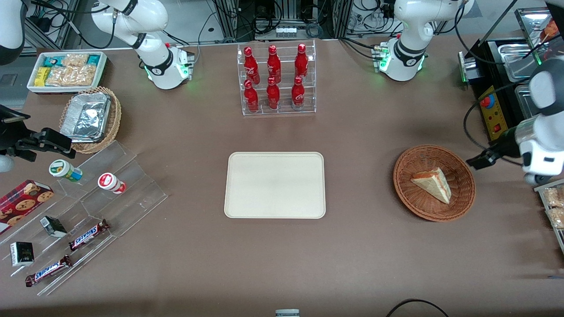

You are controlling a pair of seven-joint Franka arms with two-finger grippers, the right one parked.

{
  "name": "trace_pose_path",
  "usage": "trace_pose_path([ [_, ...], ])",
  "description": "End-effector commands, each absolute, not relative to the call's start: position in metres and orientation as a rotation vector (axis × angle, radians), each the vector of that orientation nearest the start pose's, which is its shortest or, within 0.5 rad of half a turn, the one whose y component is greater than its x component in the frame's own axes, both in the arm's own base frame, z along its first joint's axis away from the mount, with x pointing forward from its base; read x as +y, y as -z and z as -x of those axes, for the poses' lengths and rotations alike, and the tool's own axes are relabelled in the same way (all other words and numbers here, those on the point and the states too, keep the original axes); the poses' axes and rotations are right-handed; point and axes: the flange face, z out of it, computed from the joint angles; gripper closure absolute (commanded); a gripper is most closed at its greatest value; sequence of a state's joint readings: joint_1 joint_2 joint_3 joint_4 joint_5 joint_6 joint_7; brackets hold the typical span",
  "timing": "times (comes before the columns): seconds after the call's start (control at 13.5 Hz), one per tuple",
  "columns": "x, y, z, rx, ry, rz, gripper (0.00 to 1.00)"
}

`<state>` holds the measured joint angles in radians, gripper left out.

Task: Place sandwich from basket to tray
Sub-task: 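Move the left gripper over the wrapped sandwich in the wicker basket, then lower the left gripper and close it on the sandwich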

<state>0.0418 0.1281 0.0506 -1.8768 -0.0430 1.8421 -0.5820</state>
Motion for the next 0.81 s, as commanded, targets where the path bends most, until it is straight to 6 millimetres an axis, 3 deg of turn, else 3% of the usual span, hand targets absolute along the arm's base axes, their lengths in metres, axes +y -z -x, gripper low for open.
trace_pose_path([
  [0.0,0.044,-0.387,-0.561,-1.334,-0.188,2.845,0.00],
  [0.3,0.047,-0.337,-0.539,-1.555,-0.123,2.818,0.00],
  [0.44,0.040,-0.319,-0.532,-1.556,-0.065,2.828,0.00],
  [0.74,0.036,-0.313,-0.533,-1.618,-0.068,2.795,0.00],
])
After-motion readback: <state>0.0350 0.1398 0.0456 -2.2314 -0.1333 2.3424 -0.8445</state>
